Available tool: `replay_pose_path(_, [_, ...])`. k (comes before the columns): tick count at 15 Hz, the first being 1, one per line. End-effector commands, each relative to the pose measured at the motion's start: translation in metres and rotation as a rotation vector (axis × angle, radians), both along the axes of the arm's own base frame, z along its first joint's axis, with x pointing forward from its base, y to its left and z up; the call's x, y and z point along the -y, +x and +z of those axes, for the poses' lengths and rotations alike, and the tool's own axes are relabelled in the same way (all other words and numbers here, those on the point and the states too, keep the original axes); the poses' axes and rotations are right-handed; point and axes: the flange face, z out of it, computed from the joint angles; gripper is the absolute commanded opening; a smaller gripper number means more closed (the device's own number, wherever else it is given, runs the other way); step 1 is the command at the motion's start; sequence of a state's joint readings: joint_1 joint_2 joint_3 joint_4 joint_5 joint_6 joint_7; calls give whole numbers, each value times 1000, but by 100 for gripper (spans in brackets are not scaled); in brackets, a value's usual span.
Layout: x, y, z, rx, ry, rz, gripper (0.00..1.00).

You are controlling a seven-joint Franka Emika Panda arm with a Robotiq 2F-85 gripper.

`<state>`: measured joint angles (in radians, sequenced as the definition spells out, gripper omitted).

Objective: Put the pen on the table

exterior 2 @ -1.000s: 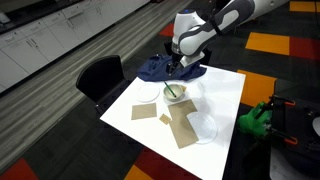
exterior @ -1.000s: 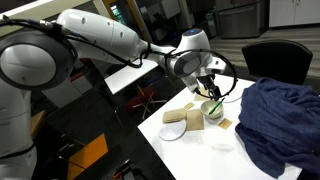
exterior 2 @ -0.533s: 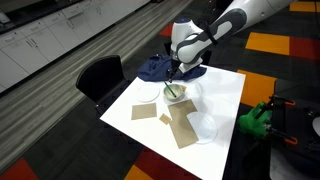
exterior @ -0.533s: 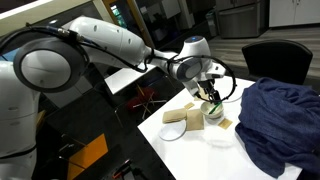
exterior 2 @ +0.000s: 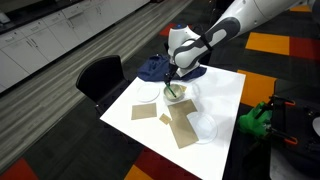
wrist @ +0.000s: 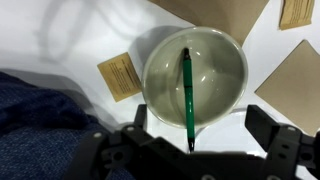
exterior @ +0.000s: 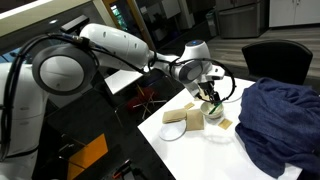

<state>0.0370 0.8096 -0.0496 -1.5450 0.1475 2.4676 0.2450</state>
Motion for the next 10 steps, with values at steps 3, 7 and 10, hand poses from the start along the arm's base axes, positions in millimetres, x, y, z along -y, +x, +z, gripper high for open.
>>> replay_pose_path(3, [-4,12,-12,-38,-41,-18,98])
replay_pose_path(7, [-10,14,-22,-56,-53,-12,82])
replay_pose_path(10, [-13,16,-29,-73,-63,-4,82])
